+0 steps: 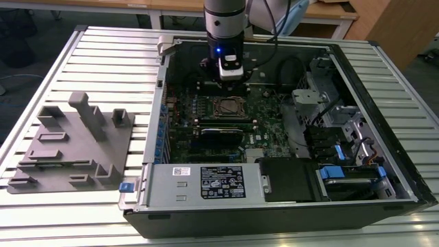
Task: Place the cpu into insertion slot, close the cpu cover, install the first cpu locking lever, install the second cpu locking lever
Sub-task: 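Install the first cpu locking lever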
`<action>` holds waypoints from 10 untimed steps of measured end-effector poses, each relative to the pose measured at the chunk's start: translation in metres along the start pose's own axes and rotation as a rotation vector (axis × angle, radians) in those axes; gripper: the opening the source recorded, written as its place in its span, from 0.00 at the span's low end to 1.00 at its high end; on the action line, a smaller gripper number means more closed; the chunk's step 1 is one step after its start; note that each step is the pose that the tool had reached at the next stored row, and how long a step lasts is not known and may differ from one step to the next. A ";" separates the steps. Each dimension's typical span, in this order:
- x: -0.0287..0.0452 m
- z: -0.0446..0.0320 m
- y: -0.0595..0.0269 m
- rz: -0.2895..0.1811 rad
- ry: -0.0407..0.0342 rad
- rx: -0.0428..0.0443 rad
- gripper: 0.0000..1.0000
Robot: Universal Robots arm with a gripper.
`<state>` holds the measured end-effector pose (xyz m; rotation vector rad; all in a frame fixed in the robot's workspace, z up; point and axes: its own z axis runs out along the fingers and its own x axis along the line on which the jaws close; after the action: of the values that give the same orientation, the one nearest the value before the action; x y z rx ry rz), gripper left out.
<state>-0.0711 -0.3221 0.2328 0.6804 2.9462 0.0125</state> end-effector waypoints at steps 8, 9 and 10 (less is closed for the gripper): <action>0.0000 0.0003 0.0000 -0.024 0.0023 0.0012 0.11; 0.0000 0.0003 0.0000 -0.024 0.0023 0.0011 0.11; 0.0000 0.0003 0.0000 -0.024 0.0023 0.0011 0.11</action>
<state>-0.0711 -0.3221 0.2325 0.6449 2.9567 0.0094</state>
